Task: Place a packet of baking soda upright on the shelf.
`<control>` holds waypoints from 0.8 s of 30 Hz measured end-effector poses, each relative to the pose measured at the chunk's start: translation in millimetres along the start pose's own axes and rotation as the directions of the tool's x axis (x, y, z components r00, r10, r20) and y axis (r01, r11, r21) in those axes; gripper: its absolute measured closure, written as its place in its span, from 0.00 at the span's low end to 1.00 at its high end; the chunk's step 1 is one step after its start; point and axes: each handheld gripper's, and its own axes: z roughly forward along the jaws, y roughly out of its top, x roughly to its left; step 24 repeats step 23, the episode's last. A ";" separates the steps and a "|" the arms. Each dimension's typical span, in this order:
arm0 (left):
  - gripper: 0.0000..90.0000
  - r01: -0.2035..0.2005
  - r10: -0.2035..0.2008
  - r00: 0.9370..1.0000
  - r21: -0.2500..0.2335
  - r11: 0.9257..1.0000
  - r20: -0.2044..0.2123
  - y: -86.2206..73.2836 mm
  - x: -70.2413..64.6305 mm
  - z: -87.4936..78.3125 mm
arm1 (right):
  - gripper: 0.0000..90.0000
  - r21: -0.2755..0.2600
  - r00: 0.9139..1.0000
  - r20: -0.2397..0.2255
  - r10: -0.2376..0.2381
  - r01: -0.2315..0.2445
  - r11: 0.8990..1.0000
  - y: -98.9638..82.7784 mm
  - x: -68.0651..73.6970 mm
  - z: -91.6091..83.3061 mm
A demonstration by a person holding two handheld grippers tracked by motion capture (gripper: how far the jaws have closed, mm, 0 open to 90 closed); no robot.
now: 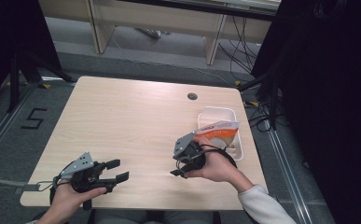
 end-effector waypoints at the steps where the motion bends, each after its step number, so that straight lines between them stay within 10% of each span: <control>1: 0.36 -0.002 0.002 1.000 0.000 1.000 0.005 -0.3 0.3 0.3 | 0.49 -0.003 1.000 0.000 0.007 -0.007 1.000 -1.4 1.2 1.9; 24: 0.36 -0.018 0.018 1.000 0.039 0.999 0.001 -6.0 0.2 4.7 | 0.47 0.002 1.000 0.009 0.000 0.000 1.000 -18.1 10.1 20.1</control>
